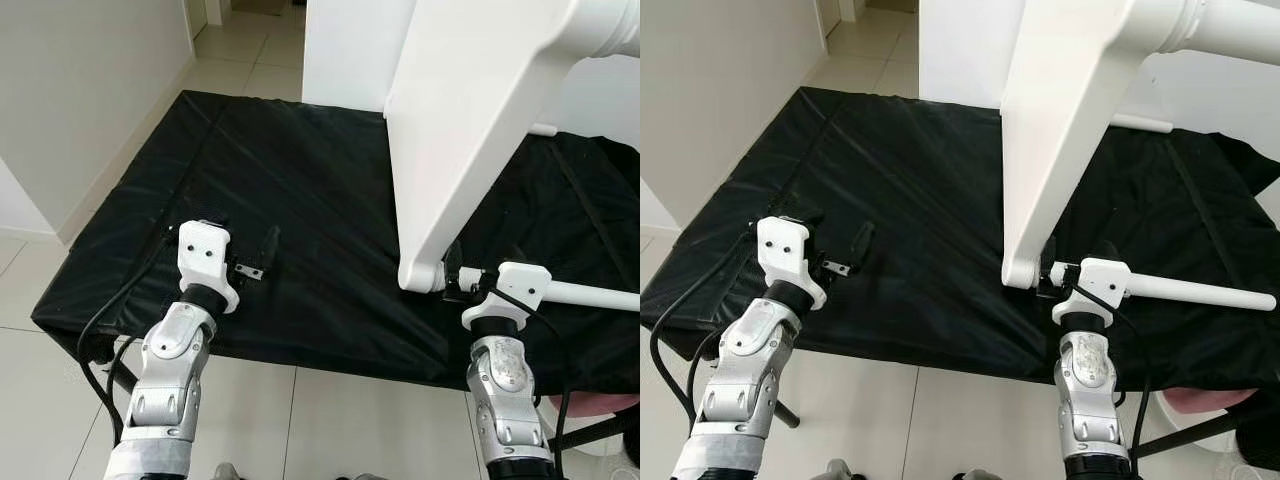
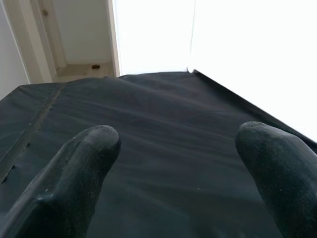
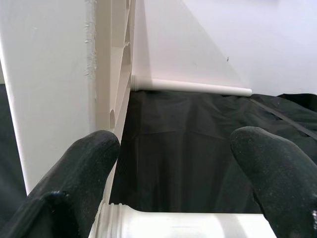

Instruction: Building children table

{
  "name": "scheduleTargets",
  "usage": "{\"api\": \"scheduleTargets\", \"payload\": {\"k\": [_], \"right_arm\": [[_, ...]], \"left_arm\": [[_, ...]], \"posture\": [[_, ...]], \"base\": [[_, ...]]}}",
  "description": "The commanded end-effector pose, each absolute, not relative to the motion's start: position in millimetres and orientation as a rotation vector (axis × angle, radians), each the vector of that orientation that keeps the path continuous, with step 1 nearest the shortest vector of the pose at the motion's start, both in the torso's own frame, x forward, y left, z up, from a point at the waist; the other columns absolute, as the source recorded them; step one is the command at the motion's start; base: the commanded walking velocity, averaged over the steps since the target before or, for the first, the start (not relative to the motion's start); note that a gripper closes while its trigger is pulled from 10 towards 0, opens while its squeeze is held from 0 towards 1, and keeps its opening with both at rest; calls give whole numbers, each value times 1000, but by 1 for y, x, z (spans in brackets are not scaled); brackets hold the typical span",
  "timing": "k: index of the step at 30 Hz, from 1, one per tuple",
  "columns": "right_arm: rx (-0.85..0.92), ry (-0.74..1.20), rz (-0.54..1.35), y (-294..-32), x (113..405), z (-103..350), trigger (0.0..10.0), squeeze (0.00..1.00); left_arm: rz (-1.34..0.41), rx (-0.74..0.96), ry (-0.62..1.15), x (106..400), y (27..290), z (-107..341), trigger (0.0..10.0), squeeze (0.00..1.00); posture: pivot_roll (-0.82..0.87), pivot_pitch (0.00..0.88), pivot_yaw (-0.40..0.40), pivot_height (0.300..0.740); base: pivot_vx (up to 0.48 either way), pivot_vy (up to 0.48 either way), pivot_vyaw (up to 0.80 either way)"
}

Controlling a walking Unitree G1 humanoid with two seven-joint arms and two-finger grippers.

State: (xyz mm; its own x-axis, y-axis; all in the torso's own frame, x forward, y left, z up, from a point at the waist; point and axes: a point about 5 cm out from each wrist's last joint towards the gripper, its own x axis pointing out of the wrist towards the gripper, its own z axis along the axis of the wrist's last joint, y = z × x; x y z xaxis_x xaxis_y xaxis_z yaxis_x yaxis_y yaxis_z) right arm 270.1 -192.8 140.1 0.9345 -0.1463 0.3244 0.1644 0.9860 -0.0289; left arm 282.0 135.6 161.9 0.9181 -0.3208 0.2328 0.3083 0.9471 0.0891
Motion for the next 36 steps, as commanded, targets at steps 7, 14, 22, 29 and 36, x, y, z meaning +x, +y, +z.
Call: {"api": "scheduleTargets", "payload": {"k": [7,14,22,29,36], "right_arm": [[-57,-306,-96,-180,267,135,10000,0],[-66,-264,-114,-188,250,124,10000,90],[-78,-250,-137,-193,244,119,10000,27],[-49,-238,59,-169,248,117,10000,43],[-50,-226,118,-162,253,116,10000,4]], "left_arm": [[-253,49,-238,275,146,160,10000,0],[-314,35,-249,266,138,160,10000,0],[-354,31,-249,265,135,160,10000,0],[-389,69,-247,263,135,160,10000,0],[-423,54,-254,259,130,161,10000,0]], "posture": [[24,79,-33,740],[21,73,-30,740],[17,63,-14,740],[24,51,-8,740],[33,33,-29,740]], "base": [[0,0,0],[0,0,0],[0,0,0],[0,0,0],[0,0,0]]}}
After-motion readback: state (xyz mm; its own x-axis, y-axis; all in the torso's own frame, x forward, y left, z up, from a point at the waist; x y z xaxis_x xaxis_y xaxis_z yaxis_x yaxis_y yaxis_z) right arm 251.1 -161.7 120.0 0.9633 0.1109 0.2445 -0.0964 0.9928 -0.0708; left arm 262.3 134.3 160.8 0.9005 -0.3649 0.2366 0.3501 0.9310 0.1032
